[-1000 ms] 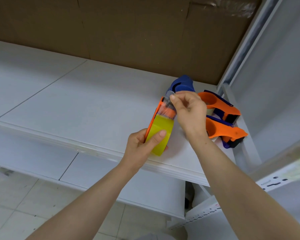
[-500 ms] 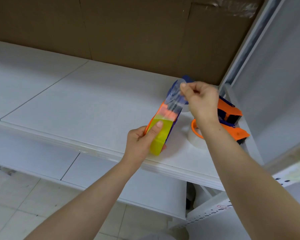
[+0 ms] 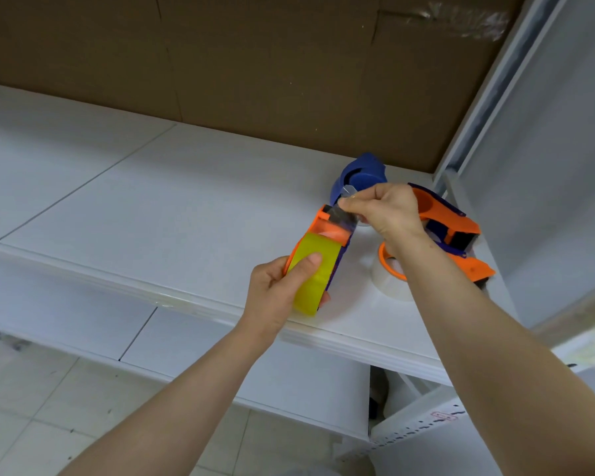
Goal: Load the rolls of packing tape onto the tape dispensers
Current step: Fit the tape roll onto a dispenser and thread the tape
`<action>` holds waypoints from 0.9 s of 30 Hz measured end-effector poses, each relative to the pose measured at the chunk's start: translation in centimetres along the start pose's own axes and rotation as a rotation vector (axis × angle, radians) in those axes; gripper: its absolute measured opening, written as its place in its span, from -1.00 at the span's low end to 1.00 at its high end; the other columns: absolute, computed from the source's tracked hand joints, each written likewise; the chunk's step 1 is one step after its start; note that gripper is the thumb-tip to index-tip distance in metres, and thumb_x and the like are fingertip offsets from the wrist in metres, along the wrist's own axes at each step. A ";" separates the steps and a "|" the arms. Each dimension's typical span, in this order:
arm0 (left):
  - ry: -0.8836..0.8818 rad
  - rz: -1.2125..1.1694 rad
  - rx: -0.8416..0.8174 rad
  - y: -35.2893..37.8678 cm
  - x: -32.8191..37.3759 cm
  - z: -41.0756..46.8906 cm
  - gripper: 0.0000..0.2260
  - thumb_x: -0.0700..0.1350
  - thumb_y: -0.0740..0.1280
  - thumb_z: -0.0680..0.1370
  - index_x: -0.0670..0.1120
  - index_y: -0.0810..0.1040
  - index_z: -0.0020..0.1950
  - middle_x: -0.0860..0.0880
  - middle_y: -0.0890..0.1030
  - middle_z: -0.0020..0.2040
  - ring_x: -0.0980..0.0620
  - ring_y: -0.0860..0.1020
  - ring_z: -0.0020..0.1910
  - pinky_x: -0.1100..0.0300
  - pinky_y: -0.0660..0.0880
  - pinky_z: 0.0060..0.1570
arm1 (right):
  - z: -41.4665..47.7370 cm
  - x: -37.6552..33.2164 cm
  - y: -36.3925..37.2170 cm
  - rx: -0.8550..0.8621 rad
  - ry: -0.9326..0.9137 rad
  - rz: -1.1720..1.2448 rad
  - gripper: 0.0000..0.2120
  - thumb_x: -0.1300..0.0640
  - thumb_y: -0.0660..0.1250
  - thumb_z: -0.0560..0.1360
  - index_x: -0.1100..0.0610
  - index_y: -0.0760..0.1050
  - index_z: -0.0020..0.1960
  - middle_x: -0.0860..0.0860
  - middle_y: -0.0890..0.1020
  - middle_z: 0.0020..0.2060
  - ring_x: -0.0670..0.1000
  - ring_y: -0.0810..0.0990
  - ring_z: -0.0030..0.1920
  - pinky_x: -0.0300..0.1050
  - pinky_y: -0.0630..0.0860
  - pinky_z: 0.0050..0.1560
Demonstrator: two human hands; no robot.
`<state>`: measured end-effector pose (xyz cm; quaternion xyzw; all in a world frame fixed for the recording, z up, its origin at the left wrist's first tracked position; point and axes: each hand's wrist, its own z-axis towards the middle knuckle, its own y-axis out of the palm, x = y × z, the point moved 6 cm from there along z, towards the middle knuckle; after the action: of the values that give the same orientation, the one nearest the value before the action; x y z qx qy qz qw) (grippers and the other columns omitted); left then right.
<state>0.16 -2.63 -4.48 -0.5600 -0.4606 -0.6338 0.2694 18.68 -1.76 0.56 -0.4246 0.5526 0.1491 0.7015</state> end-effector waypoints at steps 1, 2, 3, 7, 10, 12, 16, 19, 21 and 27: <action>-0.007 -0.006 0.017 0.0 0.1 0.1 -0.80 -0.18 0.33 0.51 -0.18 0.55 -0.31 0.02 0.58 -0.51 0.14 0.56 -0.54 0.37 0.46 -0.49 | 0.2 0.2 -0.1 0.015 0.013 -0.003 -0.83 0.22 0.49 0.35 0.10 0.52 -0.32 0.00 0.57 -0.33 0.02 0.57 -0.16 0.01 0.57 0.02; -0.015 -0.002 0.030 -0.1 0.1 0.1 -0.79 -0.15 0.33 0.51 -0.17 0.55 -0.33 0.02 0.57 -0.52 0.14 0.56 -0.55 0.37 0.46 -0.50 | 0.2 0.4 -0.1 0.020 0.024 -0.008 -0.82 0.25 0.49 0.34 0.10 0.51 -0.33 0.00 0.57 -0.34 0.02 0.58 -0.17 0.03 0.58 0.02; -0.023 0.007 0.041 -0.1 0.1 0.2 -0.78 -0.13 0.34 0.50 -0.17 0.55 -0.34 0.01 0.58 -0.52 0.14 0.56 -0.55 0.36 0.46 -0.51 | 0.3 0.6 -0.1 0.022 0.029 -0.021 -0.81 0.26 0.49 0.33 0.09 0.50 -0.34 -0.01 0.56 -0.35 0.01 0.58 -0.18 0.03 0.59 0.02; -0.063 0.008 0.082 -0.1 0.1 0.3 -0.74 -0.09 0.36 0.49 -0.16 0.55 -0.38 -0.01 0.58 -0.53 0.13 0.55 -0.57 0.36 0.46 -0.54 | 0.5 0.9 0.1 0.004 0.045 -0.124 -0.88 0.26 0.48 0.34 0.16 0.54 -0.26 0.04 0.58 -0.32 -0.01 0.55 -0.21 0.03 0.57 0.00; -0.092 0.005 0.113 -0.1 0.2 0.4 -0.72 -0.07 0.38 0.48 -0.14 0.55 -0.41 -0.01 0.58 -0.54 0.12 0.55 -0.58 0.37 0.45 -0.55 | 0.5 0.6 0.3 -0.002 0.008 -0.202 -0.93 0.30 0.44 0.34 0.21 0.56 -0.20 0.13 0.61 -0.23 0.02 0.56 -0.18 0.05 0.59 0.01; -0.111 0.014 0.115 0.0 0.2 0.6 -0.73 -0.07 0.38 0.47 -0.14 0.55 -0.41 -0.01 0.58 -0.54 0.12 0.56 -0.58 0.38 0.45 -0.55 | 0.3 0.2 0.4 0.003 -0.043 -0.267 -0.85 0.31 0.41 0.35 0.12 0.50 -0.31 0.08 0.60 -0.28 0.01 0.56 -0.19 0.03 0.57 -0.03; -0.174 0.150 0.065 0.0 0.5 1.1 -0.79 -0.05 0.36 0.50 -0.13 0.57 -0.28 0.00 0.62 -0.43 0.12 0.58 -0.47 0.40 0.44 -0.51 | -0.1 0.2 0.7 -0.004 -0.106 -0.372 -0.75 0.28 0.41 0.35 0.04 0.41 -0.37 -0.05 0.50 -0.38 -0.01 0.53 -0.20 -0.02 0.52 -0.10; -0.127 0.461 0.042 -0.6 1.3 2.6 -0.67 -0.02 0.38 0.49 -0.06 0.44 0.20 -0.02 0.53 0.06 0.09 0.53 -0.05 0.34 0.45 -0.18 | -0.2 1.0 0.7 0.002 -0.114 -0.367 -0.86 0.28 0.41 0.37 0.12 0.48 -0.27 -0.01 0.55 -0.31 0.00 0.55 -0.17 -0.01 0.54 -0.04; 0.055 0.616 -0.022 -0.2 2.9 3.7 -0.50 -0.10 0.35 0.51 0.03 0.27 0.41 0.01 0.37 0.32 0.09 0.38 0.28 0.29 0.38 0.14 | -0.1 1.3 0.7 0.005 -0.111 -0.356 -0.90 0.29 0.41 0.37 0.15 0.52 -0.20 0.01 0.58 -0.26 0.00 0.56 -0.16 0.00 0.56 -0.01; 0.340 1.194 -0.330 4.1 4.2 4.1 -0.57 -0.02 0.02 0.51 -0.02 0.58 0.21 -0.02 0.58 0.24 0.01 0.48 0.24 0.14 0.38 0.29 | 0.1 2.0 0.4 0.003 -0.091 -0.350 -0.75 0.28 0.42 0.38 0.01 0.44 -0.34 -0.09 0.54 -0.35 -0.02 0.57 -0.18 -0.04 0.57 -0.06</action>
<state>4.59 0.00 0.48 -0.6457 0.0833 -0.5173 0.5554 19.21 -1.95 -1.42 -0.5060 0.4382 0.0431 0.7417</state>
